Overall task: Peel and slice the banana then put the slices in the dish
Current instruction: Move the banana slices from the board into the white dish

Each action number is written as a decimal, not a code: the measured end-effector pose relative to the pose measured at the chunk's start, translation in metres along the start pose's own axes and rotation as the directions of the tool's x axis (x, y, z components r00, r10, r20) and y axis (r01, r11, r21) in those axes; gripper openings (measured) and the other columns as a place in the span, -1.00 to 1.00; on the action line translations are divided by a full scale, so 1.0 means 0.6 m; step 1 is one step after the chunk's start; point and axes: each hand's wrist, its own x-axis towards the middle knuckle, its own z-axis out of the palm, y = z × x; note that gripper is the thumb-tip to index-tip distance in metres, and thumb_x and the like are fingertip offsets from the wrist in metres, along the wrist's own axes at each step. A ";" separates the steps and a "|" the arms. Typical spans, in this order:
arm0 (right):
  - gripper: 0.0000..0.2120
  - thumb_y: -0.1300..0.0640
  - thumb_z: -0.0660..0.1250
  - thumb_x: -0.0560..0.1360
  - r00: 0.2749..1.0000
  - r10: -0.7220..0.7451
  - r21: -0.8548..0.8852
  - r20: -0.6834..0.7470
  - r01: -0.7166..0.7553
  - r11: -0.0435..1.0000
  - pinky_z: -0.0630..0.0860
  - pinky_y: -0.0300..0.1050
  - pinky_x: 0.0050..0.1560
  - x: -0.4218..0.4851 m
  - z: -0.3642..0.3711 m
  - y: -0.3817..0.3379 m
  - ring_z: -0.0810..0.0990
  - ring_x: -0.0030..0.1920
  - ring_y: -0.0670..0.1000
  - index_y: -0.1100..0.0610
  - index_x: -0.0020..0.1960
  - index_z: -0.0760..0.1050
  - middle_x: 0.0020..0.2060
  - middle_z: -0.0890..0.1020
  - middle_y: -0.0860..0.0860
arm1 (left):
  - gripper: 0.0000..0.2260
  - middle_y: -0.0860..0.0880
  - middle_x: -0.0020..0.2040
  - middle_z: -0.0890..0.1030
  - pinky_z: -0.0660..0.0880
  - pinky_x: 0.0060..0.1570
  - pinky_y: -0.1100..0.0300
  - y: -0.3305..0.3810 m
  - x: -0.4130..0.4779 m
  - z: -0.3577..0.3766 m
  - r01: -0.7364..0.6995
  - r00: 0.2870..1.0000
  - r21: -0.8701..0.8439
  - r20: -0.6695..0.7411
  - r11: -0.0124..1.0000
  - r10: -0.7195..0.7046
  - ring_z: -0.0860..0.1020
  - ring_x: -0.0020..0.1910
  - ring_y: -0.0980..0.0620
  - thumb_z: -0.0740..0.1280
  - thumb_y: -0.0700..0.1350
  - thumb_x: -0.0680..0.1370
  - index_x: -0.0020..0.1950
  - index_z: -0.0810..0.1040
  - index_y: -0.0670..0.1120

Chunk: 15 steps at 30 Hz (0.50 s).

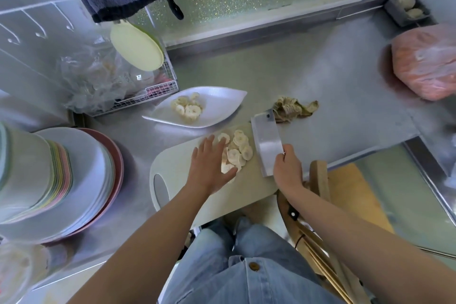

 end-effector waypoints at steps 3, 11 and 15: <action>-0.74 0.24 -0.01 0.61 0.998 0.012 -0.019 0.063 -0.011 1.000 0.34 -0.12 -0.30 0.005 -0.001 0.011 0.43 -0.24 0.01 0.18 0.24 0.35 -0.17 0.48 0.12 | -0.24 -0.10 0.55 0.14 0.14 0.47 -0.06 0.003 -0.004 0.002 0.061 0.998 -0.025 -0.006 0.998 -0.061 0.10 0.53 -0.11 0.31 0.27 0.46 0.55 0.10 0.00; -0.74 0.19 0.05 0.64 0.941 -0.065 -0.013 0.332 0.073 0.997 0.44 -0.09 -0.03 0.004 0.007 0.012 0.46 -0.09 0.02 0.16 0.29 0.36 -0.09 0.47 0.02 | -0.18 -0.10 0.52 0.17 0.19 0.46 0.03 -0.005 -0.016 0.018 0.037 0.999 -0.089 0.022 0.995 -0.035 0.14 0.49 -0.11 0.45 0.19 0.39 0.52 0.16 -0.08; -0.78 0.17 0.07 0.63 0.897 -0.044 0.035 0.439 0.032 0.999 0.43 -0.21 -0.34 0.006 0.005 -0.002 0.46 -0.31 -0.01 0.09 0.23 0.38 -0.21 0.45 -0.04 | -0.20 -0.07 0.52 0.16 0.20 0.45 0.03 -0.014 -0.016 0.013 0.018 0.999 -0.126 0.040 0.992 -0.013 0.14 0.49 -0.10 0.45 0.17 0.40 0.51 0.19 -0.06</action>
